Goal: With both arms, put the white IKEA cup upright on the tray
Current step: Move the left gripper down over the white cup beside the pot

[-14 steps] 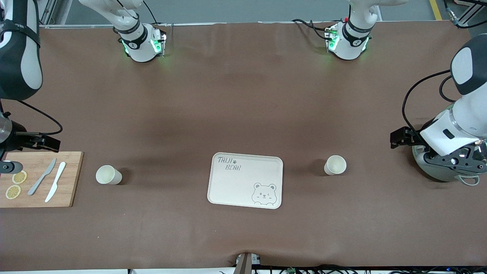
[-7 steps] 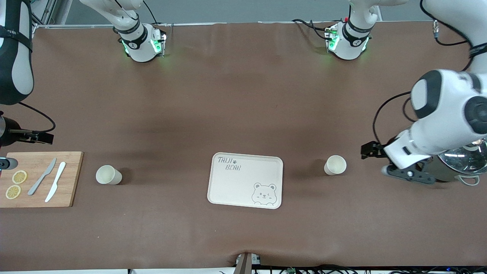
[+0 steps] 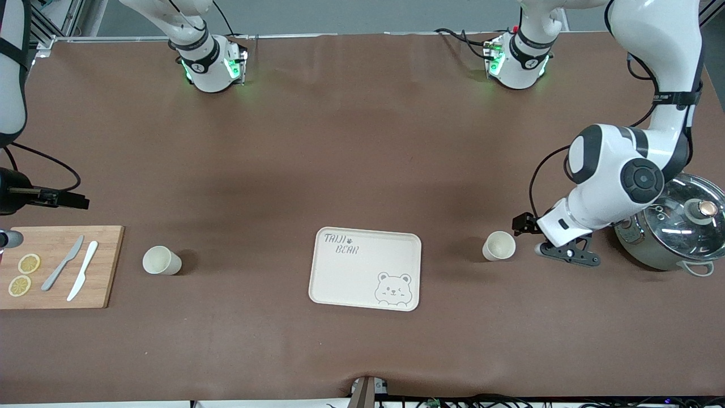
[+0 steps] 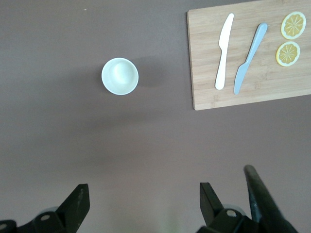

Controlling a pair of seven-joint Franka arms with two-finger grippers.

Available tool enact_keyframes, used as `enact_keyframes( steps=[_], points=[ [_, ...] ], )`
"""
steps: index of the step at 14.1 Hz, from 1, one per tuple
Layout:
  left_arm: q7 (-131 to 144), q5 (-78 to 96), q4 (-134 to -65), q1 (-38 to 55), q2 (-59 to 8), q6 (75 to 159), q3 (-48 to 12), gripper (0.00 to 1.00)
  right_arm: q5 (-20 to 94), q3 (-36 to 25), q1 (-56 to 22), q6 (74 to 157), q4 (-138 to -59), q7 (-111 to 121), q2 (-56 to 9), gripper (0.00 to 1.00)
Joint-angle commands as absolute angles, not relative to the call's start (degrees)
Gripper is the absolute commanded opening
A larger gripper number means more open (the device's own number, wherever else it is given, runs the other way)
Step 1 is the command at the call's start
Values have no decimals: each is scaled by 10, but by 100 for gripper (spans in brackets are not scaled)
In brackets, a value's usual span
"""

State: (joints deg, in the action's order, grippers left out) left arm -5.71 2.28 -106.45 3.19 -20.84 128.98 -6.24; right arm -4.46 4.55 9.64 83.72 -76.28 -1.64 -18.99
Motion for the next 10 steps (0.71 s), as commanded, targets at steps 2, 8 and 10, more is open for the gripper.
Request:
enact_keyframes(
  steps=[2, 8, 10],
  points=[
    [-62, 33, -1100, 33, -210, 1340, -62, 100, -34, 52, 95, 808, -768, -28, -172, 100],
    [-61, 33, -1089, 44, -257, 1396, -62, 100, -35, 48, 105, 859, -762, -27, -168, 100],
    [-53, 33, -1073, 53, -276, 1405, -62, 100, -37, 49, 101, 895, -766, -27, -159, 100]
  ],
)
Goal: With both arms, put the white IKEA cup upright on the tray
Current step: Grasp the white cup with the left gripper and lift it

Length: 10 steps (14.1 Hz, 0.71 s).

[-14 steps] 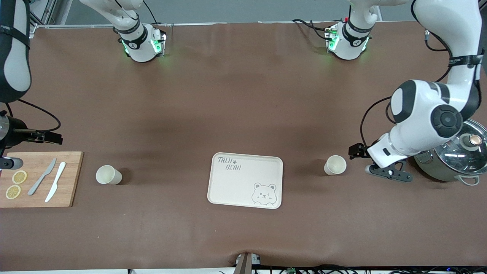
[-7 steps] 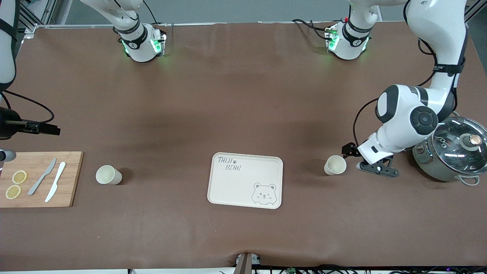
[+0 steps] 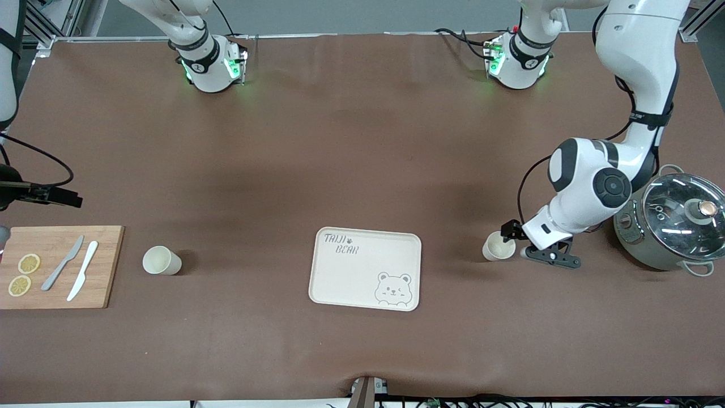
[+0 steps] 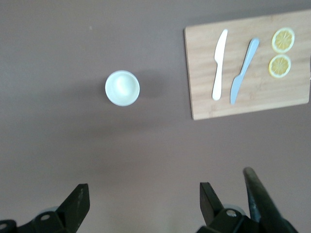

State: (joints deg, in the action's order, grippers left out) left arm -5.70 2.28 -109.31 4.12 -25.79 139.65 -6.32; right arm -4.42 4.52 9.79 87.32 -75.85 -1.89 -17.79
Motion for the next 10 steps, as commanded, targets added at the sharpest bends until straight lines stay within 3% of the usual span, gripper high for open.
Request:
enact_keyframes(
  steps=[1, 5, 10],
  points=[
    [-53, 33, -1071, 54, -279, 1405, -62, 100, -36, 49, 102, 910, -767, -27, -161, 100],
    [-54, 30, -1058, 54, -304, 1406, -62, 100, -36, 49, 103, 983, -767, -25, -168, 100],
    [-54, 25, -1057, 50, -311, 1406, -61, 100, -40, 49, 94, 992, -771, -25, -171, 100]
  ],
)
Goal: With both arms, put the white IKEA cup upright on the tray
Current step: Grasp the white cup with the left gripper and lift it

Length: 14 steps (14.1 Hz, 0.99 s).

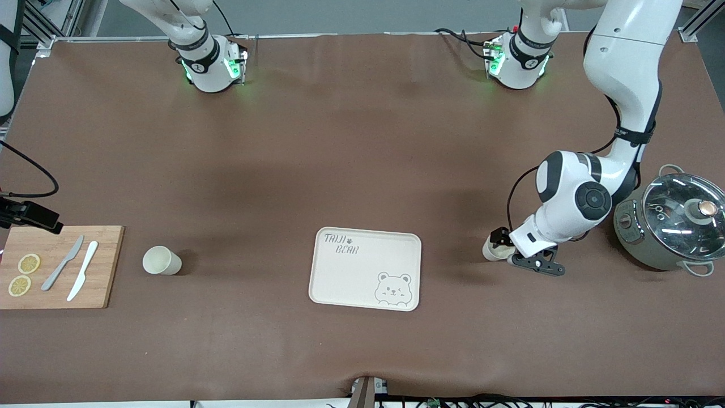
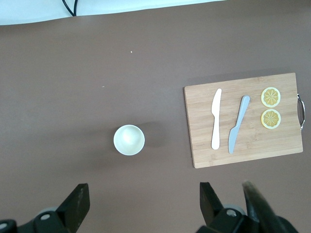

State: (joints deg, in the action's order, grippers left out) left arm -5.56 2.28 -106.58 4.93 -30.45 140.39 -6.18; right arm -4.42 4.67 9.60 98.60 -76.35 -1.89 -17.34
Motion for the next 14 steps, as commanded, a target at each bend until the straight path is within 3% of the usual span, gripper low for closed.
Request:
enact_keyframes(
  steps=[1, 5, 6, 7, 14],
  points=[
    [-55, 20, -1057, 49, -319, 1411, -60, 100, -40, 49, 94, 993, -771, -24, -172, 100],
    [-49, 4, -1053, 48, -327, 1419, -61, 100, -43, 49, 88, 1010, -771, -27, -191, 100],
    [-32, 15, -1052, 48, -331, 1419, -62, 65, -42, 49, 89, 1011, -771, -27, -192, 100],
    [-4, 11, -1054, 52, -333, 1419, -61, 1, -41, 50, 89, 1006, -771, -27, -192, 100],
    [17, 4, -1017, 63, -351, 1419, -62, 0, -38, 50, 90, 1006, -771, -27, -208, 100]
  ],
)
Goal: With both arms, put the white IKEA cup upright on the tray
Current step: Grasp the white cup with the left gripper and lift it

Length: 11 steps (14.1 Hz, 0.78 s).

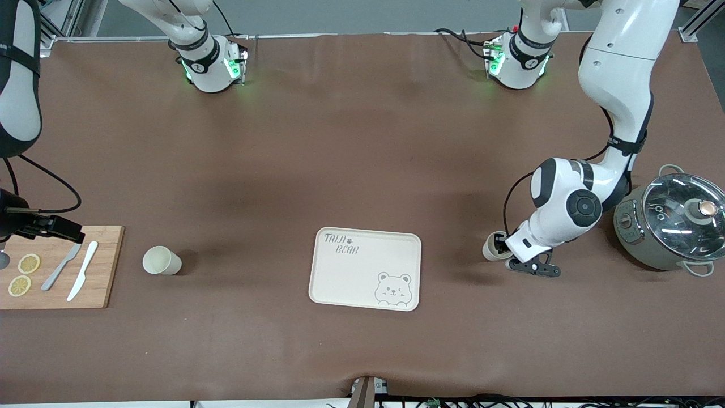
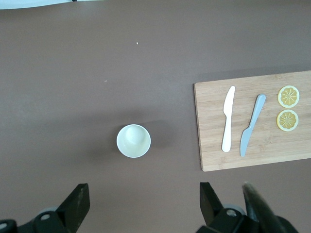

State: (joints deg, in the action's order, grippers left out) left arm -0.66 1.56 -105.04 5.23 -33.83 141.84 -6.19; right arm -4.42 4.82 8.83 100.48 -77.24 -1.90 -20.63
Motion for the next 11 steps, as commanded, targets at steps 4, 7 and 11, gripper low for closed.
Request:
enact_keyframes(
  steps=[4, 7, 11],
  points=[
    [96, 9, -925, 95, -369, 1363, -62, 0, -39, 50, 87, 1010, -782, -26, -215, 100],
    [182, 11, -824, 133, -418, 1284, -61, 0, -42, 49, 83, 1041, -786, -26, -226, 100],
    [275, 12, -785, 161, -446, 1283, -58, 0, -43, 49, 105, 1089, -787, -18, -245, 100]
  ],
)
